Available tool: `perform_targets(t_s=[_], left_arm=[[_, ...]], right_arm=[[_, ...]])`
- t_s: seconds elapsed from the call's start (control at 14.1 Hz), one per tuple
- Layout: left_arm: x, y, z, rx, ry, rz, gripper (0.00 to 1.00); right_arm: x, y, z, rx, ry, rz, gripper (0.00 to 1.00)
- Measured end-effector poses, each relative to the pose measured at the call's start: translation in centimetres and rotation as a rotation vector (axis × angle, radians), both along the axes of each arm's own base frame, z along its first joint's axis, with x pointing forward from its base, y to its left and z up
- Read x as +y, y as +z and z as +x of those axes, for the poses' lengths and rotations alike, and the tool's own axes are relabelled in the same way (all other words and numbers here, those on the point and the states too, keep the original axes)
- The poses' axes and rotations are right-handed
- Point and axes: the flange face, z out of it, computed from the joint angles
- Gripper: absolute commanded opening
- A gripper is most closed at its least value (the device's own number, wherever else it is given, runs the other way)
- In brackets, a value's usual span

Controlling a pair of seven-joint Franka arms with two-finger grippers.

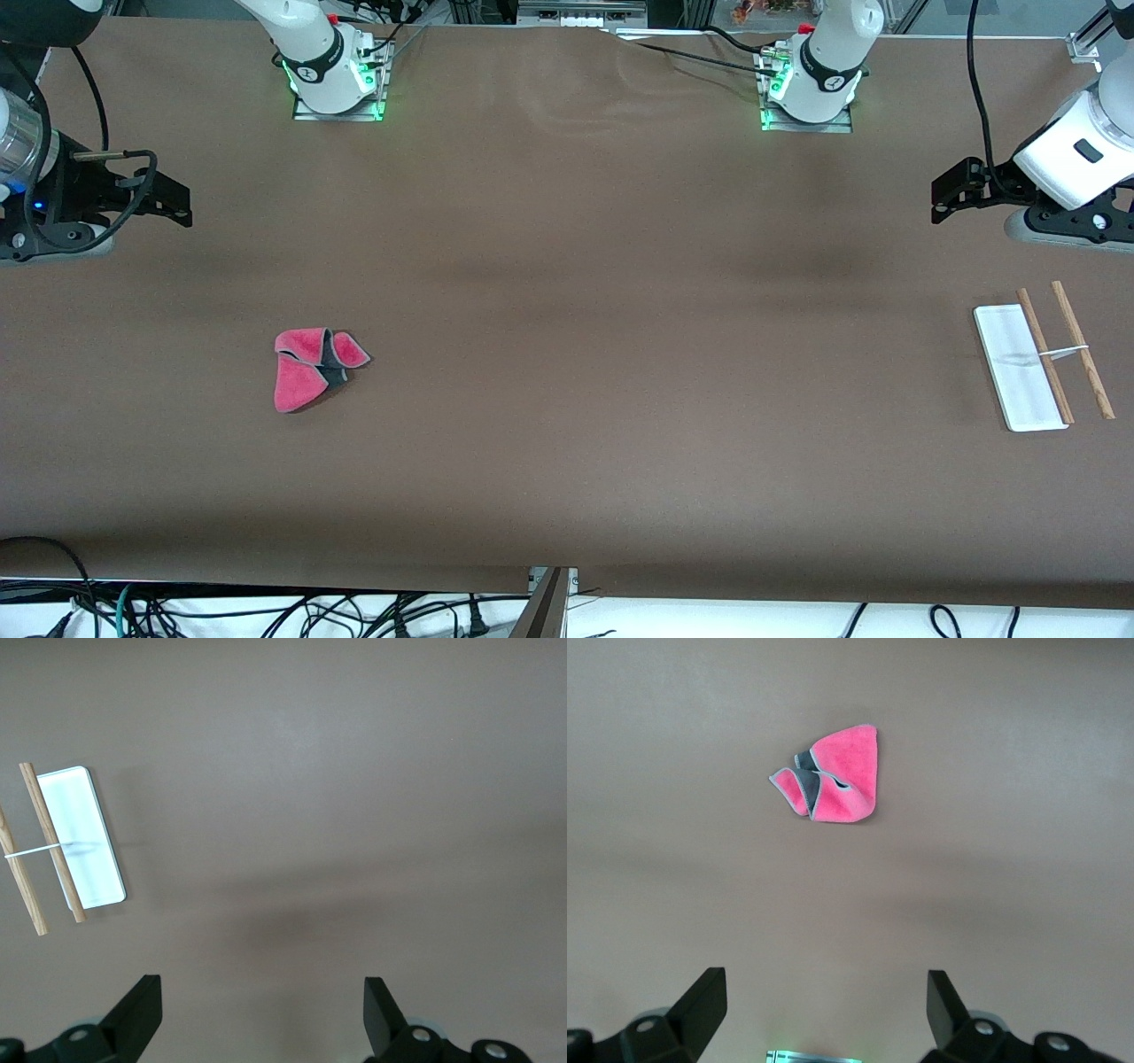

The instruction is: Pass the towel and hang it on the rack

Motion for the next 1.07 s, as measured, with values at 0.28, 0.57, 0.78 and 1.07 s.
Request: perform_targets(t_s=[0.28,0.57,0.78,1.07], left_arm=[[0.0,0.0,0.0,0.0,0.0,0.0,1.0],[0.0,0.0,0.0,0.0,0.0,0.0,1.0],[0.0,0.0,0.0,0.0,0.0,0.0,1.0],[0.0,0.0,0.0,0.0,0.0,0.0,1.0]], right_arm=[[-0.07,-0.07,0.04,0.001,-0.001,0.0,1.0],[-0.07,-0.1,0.06,0.002,-0.001,0.0,1.0],[-0.07,-0.11,0.06,0.002,-0.001,0.0,1.0],[-0.05,-0.31,0.35,-0.007,-0.001,0.0,1.0]])
